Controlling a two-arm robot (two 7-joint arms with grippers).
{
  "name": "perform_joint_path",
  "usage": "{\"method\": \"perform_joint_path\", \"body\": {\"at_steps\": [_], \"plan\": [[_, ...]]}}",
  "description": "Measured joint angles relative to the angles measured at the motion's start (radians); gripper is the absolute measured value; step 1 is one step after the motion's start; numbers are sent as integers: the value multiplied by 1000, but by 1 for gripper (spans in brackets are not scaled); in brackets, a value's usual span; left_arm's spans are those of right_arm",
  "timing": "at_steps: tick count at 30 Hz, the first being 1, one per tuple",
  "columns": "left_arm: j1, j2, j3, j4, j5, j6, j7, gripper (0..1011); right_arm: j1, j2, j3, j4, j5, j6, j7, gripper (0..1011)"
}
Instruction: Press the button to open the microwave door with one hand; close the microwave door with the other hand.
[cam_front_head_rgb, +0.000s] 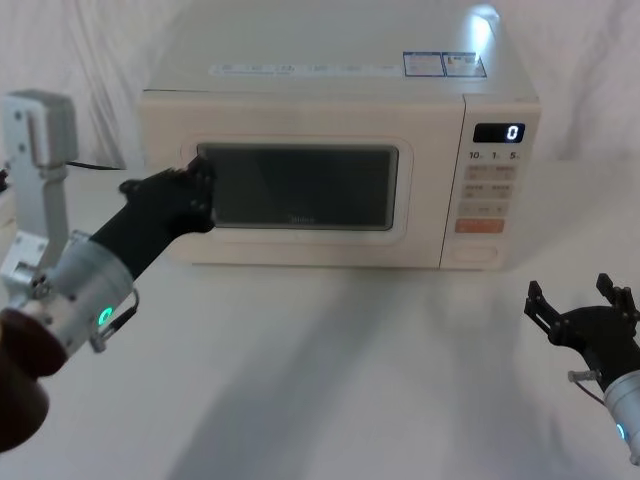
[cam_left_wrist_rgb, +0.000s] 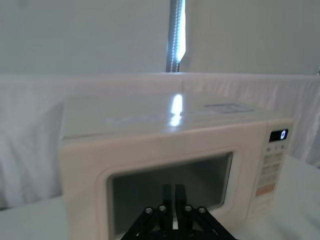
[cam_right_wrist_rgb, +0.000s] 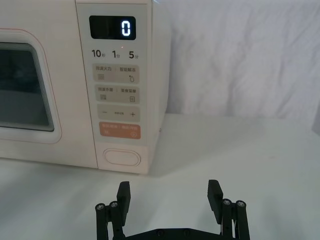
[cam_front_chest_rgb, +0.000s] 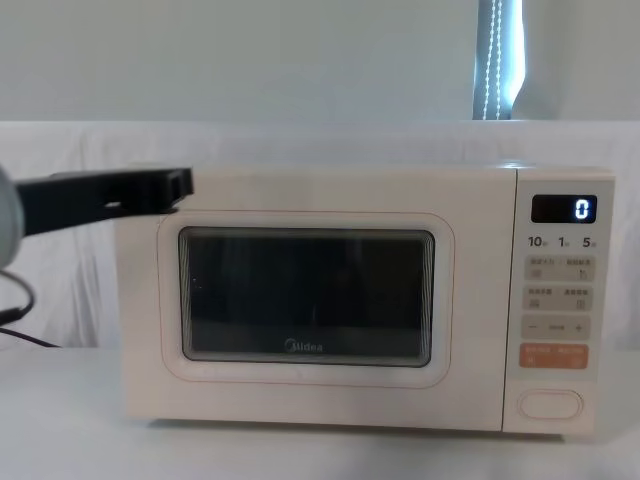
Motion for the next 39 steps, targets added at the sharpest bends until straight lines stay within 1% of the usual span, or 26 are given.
{"method": "perform_joint_path", "body": {"at_steps": [2,4,5,6,7,9,10,12,14,16,17,19,21,22,23,27,28,29,31,34,39], "plan": [[18,10,-7,-5,-7,-6,1,79,0,0,0,0,0,0,0,1002],[42,23,-14,-12,-17,-11,3,142,0,0,0,0,0,0,0,1002],[51,28,-17,-14,-20,-14,3,153,0,0,0,0,0,0,0,1002],[69,37,-21,-19,-26,-19,3,215,0,0,0,0,0,0,0,1002],[69,37,-21,-19,-26,-19,3,215,0,0,0,0,0,0,0,1002],[95,47,-27,-26,-33,-30,4,269,0,0,0,0,0,0,0,1002],[114,54,-30,-29,-35,-40,5,329,0,0,0,0,0,0,0,1002],[131,59,-32,-32,-35,-54,8,368,0,0,0,0,0,0,0,1002],[154,64,-34,-37,-31,-74,16,451,0,0,0,0,0,0,0,1002],[171,64,-36,-39,-25,-88,24,484,0,0,0,0,0,0,0,1002],[189,62,-39,-42,-18,-103,35,544,0,0,0,0,0,0,0,1002],[203,57,-42,-42,-11,-116,47,594,0,0,0,0,0,0,0,1002],[225,46,-46,-42,8,-141,70,673,0,0,0,0,0,0,0,1002],[231,42,-47,-41,16,-150,76,688,0,0,0,0,0,0,0,1002],[244,34,-50,-37,31,-166,88,733,0,0,0,0,0,0,0,1002],[268,15,-59,-26,55,-193,104,866,0,0,0,0,0,0,0,1002],[272,12,-61,-24,58,-196,105,875,0,0,0,0,0,0,0,1002],[278,6,-65,-18,63,-201,106,917,0,0,0,0,0,0,0,1002],[283,0,-69,-13,65,-203,106,962,0,0,0,0,0,0,0,1002],[290,-9,-78,-2,68,-204,105,1001,0,0,0,0,0,0,0,1002],[295,-23,-86,13,73,-202,99,1001,0,0,0,0,0,0,0,1002]]}}
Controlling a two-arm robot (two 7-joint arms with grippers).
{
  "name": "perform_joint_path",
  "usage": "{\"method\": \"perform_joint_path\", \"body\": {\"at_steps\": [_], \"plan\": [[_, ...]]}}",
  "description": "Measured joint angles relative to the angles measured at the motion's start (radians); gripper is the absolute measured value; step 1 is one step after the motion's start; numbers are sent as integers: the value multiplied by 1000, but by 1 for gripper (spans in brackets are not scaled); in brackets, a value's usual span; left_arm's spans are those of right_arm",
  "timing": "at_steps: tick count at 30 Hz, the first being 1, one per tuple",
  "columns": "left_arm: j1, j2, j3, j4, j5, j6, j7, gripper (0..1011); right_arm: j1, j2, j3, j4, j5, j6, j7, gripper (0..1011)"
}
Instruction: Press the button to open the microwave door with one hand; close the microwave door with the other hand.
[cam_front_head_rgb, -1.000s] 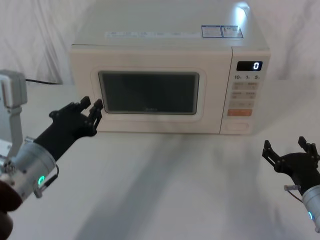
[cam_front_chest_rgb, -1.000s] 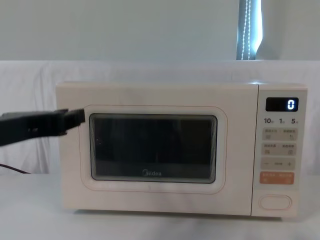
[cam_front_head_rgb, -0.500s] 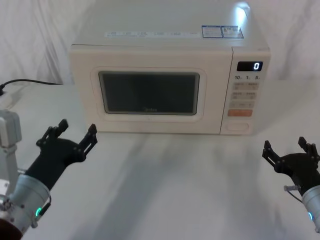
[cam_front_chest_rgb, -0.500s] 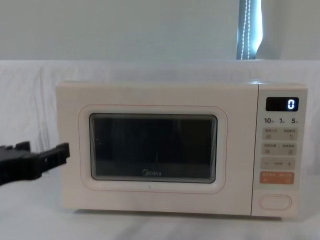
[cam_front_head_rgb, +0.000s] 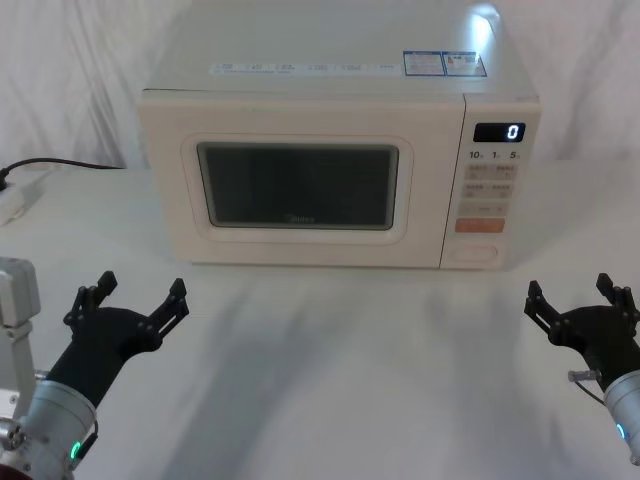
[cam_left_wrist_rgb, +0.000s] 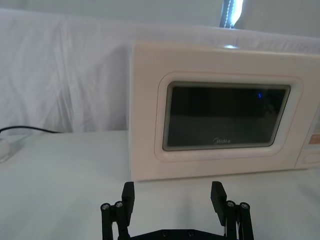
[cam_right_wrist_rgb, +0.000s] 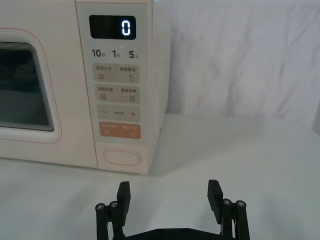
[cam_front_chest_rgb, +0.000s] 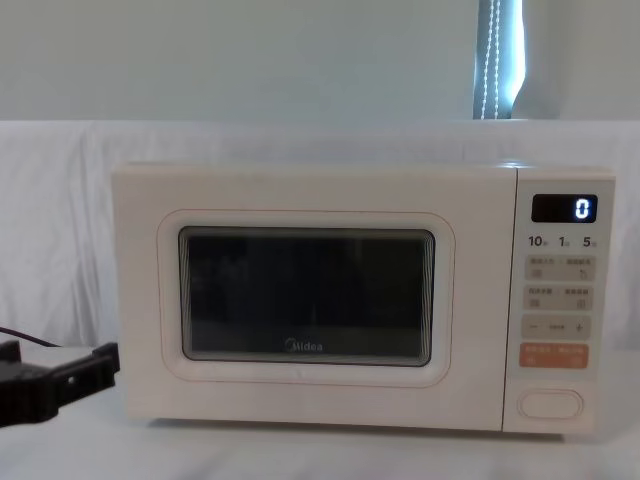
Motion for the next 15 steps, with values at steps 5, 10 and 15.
{"method": "perform_joint_path", "body": {"at_steps": [5,10,15], "plan": [[2,-14,-6,19,11,1,-2,1001,0,0,0,0,0,0,0,1002],[-1,-30,-11,38,21,1,-1,1001,0,0,0,0,0,0,0,1002],[0,-43,-18,47,31,0,5,1001,0,0,0,0,0,0,0,1002]]}}
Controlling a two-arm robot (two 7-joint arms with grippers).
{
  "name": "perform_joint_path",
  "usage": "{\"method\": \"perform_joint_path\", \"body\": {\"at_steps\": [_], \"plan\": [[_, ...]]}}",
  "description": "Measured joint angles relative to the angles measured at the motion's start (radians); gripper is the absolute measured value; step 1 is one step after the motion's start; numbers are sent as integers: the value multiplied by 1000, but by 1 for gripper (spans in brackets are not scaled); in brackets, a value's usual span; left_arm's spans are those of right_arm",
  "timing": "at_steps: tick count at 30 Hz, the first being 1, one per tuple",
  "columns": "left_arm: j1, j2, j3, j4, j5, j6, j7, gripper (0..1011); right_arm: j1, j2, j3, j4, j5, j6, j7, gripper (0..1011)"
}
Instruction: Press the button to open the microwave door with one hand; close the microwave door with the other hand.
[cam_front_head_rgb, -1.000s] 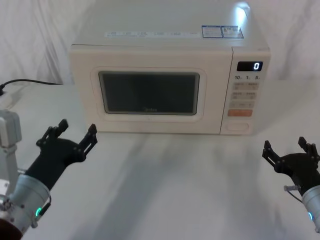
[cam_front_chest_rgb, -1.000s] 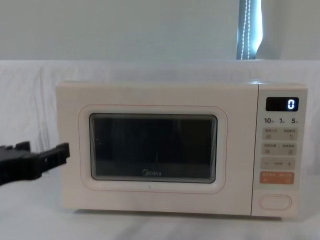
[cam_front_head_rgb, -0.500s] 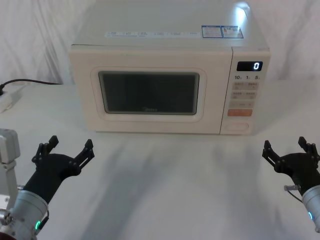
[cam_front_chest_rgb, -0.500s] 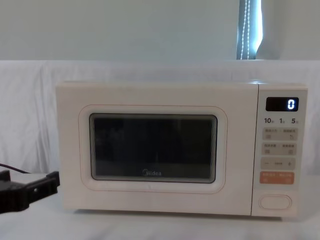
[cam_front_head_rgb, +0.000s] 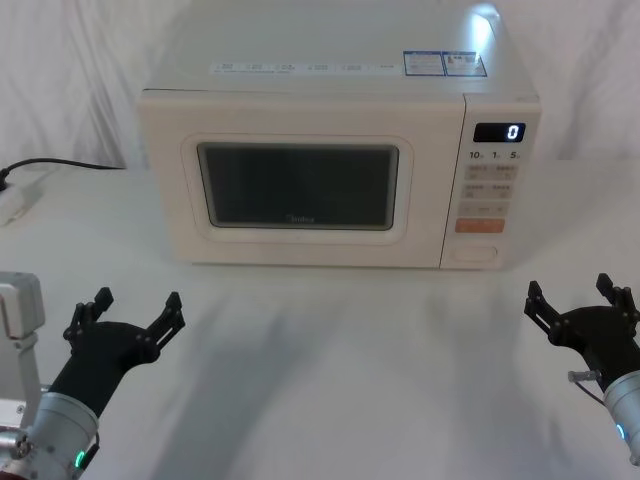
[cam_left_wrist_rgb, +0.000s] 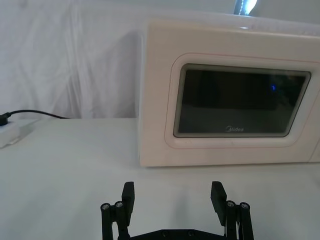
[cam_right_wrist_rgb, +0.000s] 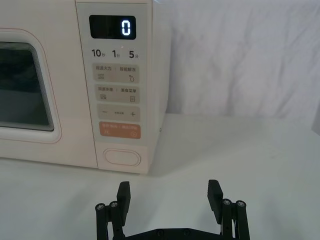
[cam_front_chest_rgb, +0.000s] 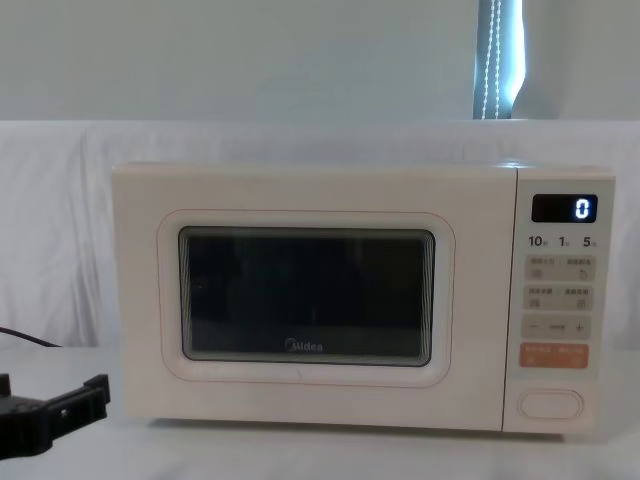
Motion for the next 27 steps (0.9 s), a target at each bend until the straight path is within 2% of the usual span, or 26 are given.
{"method": "perform_joint_path", "body": {"at_steps": [4,27], "plan": [[5,-11,-6,7,14,-9,6,1001,0,0,0,0,0,0,0,1002],[3,-7,-3,5,9,-8,4,1001,0,0,0,0,0,0,0,1002]]}}
